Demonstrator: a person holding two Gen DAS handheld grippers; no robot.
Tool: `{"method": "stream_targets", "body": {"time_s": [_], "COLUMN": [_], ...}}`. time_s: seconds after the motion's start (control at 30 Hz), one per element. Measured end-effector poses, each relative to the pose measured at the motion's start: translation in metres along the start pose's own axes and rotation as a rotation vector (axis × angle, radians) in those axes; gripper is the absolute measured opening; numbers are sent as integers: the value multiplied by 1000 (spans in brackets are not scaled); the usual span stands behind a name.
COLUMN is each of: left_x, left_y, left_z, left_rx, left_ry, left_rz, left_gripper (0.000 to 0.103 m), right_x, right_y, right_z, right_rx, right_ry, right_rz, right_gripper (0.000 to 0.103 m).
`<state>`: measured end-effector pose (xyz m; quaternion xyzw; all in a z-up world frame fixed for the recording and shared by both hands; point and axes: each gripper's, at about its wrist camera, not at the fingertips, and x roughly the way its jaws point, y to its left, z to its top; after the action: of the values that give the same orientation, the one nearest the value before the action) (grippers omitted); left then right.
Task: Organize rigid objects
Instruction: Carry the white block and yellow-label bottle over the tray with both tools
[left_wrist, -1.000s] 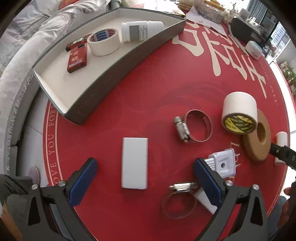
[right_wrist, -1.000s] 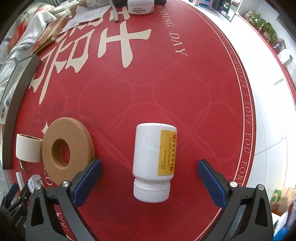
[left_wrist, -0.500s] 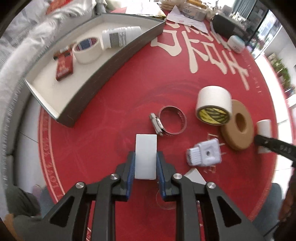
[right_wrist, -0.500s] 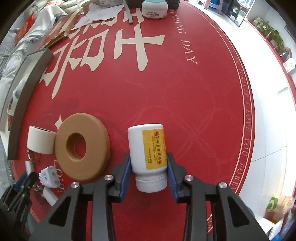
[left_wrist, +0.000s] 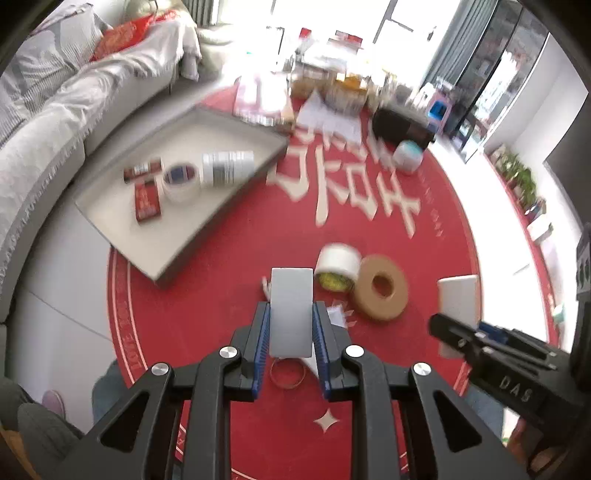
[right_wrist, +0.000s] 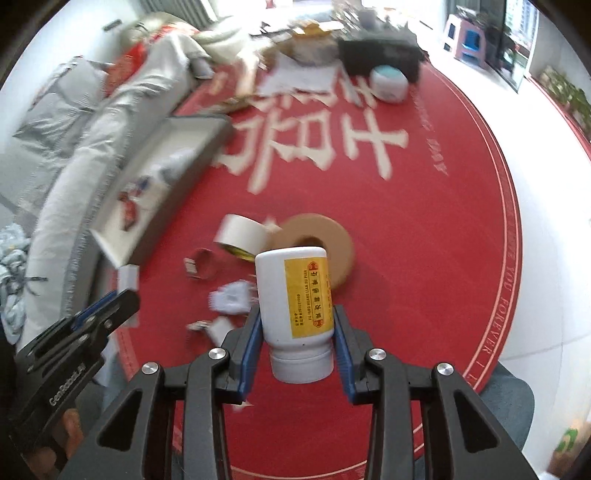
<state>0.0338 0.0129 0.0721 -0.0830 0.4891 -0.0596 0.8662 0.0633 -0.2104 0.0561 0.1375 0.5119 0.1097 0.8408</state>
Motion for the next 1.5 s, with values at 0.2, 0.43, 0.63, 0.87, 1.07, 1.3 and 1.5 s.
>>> {"method": "stream_targets", "body": {"time_s": [0.2,0.43,0.63,0.87,1.07,1.3,1.5], "left_x": [-38,-54,-35,10,35,50,59], "left_y": [9,51,87,117,131,147,153], "left_z": [32,64,75,72,71,74,75], "left_rx": [-21,-81,-140,-193,-199,-224,-235], "left_ry": [-120,-209,-194,-111,-89,-64,-44], "left_rz": [21,118,180,215,250,272,278], "left_gripper": [24,24,24,24,24,24,24], "right_x": [-32,-56,-30,20,53,75,89], "right_y": [31,76,108,132,147,156,157], "right_z": [34,69,100,108,116,122,125], "right_rx": [-8,-98,-125,-149,-172,-180,-184], "right_ry": [-81,-179,-161,-83,-36,1,23], "right_rz": [87,109,122,124,109,105,93], "right_gripper": [37,38,38,38,38,38,38]}}
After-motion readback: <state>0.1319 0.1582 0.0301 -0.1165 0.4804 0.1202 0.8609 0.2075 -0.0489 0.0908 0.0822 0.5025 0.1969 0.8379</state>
